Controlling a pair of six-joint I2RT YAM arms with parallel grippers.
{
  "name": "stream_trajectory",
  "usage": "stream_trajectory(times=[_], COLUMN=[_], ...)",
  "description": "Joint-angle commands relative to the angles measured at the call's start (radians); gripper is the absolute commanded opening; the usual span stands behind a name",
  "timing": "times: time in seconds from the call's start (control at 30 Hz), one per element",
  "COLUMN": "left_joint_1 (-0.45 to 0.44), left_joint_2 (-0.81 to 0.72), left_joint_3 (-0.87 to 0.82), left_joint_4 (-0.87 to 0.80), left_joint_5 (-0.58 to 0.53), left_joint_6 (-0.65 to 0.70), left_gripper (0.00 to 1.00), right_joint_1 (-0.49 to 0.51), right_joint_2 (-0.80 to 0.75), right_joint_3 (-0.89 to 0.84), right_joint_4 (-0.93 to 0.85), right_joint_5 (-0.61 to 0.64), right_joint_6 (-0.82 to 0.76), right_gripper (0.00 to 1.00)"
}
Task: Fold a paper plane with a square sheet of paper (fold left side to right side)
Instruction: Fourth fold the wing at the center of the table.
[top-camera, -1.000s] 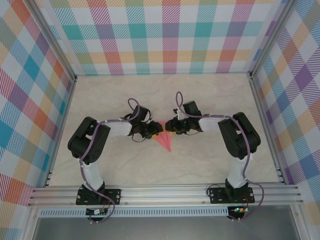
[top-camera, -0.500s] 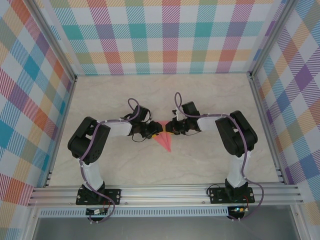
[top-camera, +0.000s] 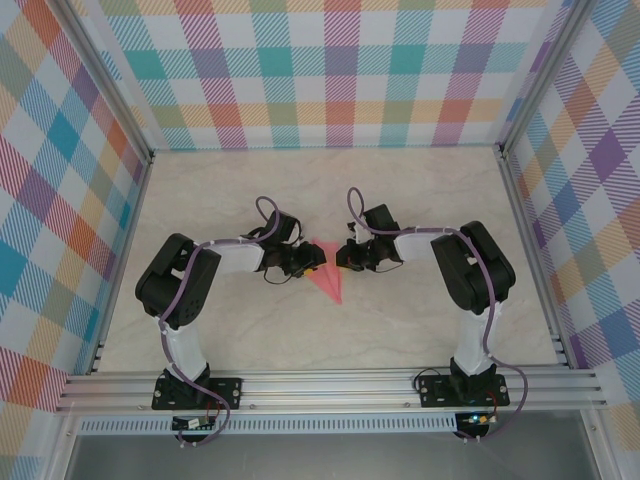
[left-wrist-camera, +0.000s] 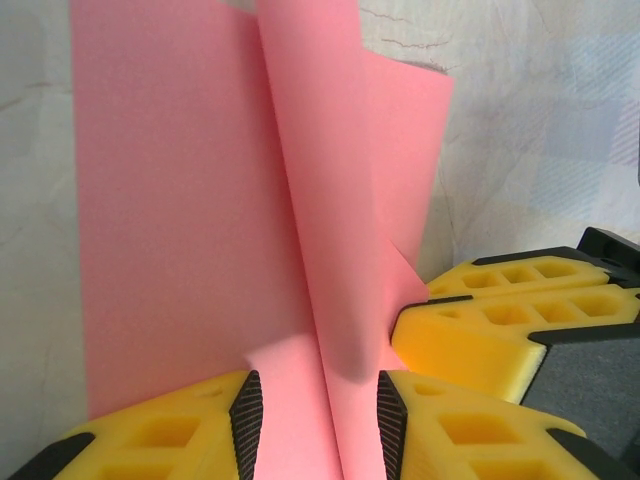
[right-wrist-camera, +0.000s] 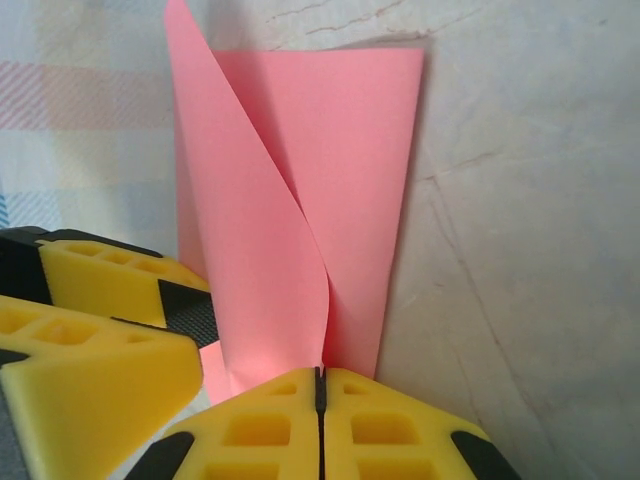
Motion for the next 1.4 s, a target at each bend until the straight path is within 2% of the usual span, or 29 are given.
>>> stream_trajectory(times=[0.0, 0.43, 0.67, 0.73, 0.83, 0.97, 1.13, 1.37], left_joint_1=[-0.01, -0.011, -0.01, -0.01, -0.01, -0.012, -0.012, -0.013], left_joint_2=[0.01, 0.003, -0.055, -0.076, -0.086, -0.041, 0.04, 0.104], left_joint_3=[0.013, 0.014, 0.057, 0.073, 0.091, 0.118, 0.157, 0.189], left_joint_4=[-0.046, -0.044, -0.079, -0.095, -0.095, -0.054, -0.015, -0.015], left_joint_5=[-0.028, -0.023, -0.005, -0.005, 0.005, 0.054, 0.096, 0.099], left_joint_6=[0.009, 0.009, 0.034, 0.04, 0.042, 0.023, 0.005, 0.011], left_gripper=[0.38, 0.38, 0.39, 0.36, 0.26, 0.17, 0.15, 0.15], right_joint_1=[-0.001, -0.001, 0.0, 0.0, 0.003, 0.004, 0.005, 0.009], right_joint_2=[-0.019, 0.004, 0.031, 0.034, 0.038, 0.038, 0.036, 0.033], right_joint_3=[0.038, 0.033, 0.024, 0.024, 0.024, 0.028, 0.029, 0.035], right_joint_4=[-0.05, -0.094, -0.122, -0.128, -0.131, -0.135, -0.14, -0.155], right_joint_5=[0.015, 0.036, 0.049, 0.054, 0.056, 0.059, 0.062, 0.07], right_joint_6=[-0.043, -0.061, -0.07, -0.073, -0.075, -0.078, -0.082, -0.087], right_gripper=[0.07, 0.07, 0.07, 0.07, 0.07, 0.08, 0.08, 0.08])
